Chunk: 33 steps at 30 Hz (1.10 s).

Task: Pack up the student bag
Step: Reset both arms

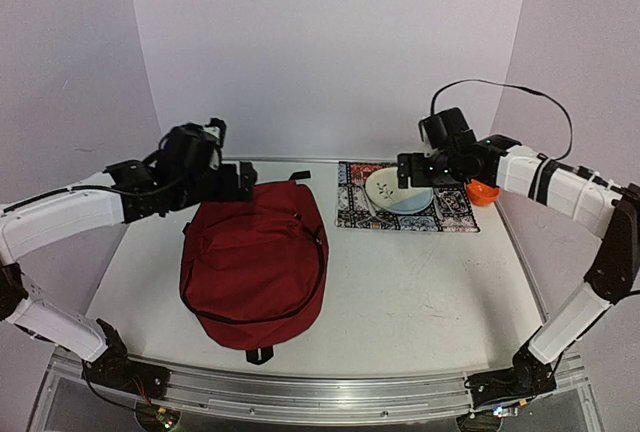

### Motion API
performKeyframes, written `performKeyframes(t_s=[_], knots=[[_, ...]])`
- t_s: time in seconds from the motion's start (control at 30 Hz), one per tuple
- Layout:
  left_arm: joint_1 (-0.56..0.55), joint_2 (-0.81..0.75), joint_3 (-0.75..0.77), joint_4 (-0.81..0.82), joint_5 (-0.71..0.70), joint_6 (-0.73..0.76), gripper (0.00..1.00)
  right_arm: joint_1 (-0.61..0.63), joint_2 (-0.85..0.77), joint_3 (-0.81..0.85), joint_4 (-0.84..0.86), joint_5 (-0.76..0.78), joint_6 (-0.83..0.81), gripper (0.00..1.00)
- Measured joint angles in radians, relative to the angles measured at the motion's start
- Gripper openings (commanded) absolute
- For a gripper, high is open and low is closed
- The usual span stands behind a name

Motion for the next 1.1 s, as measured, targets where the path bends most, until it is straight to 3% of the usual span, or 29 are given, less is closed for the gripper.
performKeyframes(t_s=[0.27, 0.4, 0.53, 0.77, 1.1], knots=[[0.586, -0.102, -0.072, 0.021, 0.257, -0.050, 0.99, -0.211, -0.260, -0.211, 0.088, 0.091, 0.026, 0.98], [0.765, -0.208, -0.133, -0.001, 0.318, -0.062, 1.00, -0.254, -0.494, -0.357, 0.133, 0.157, 0.021, 0.98], [0.778, -0.386, -0.151, -0.027, 0.318, -0.031, 0.99, -0.254, -0.761, -0.470, 0.150, 0.207, -0.003, 0.98], [0.704, -0.638, -0.155, -0.066, 0.226, 0.037, 0.99, -0.255, -1.192, -0.614, 0.158, 0.216, -0.062, 0.98], [0.687, -1.012, -0.285, -0.063, 0.119, 0.090, 1.00, -0.255, -1.369, -0.715, 0.081, 0.146, -0.130, 0.98]])
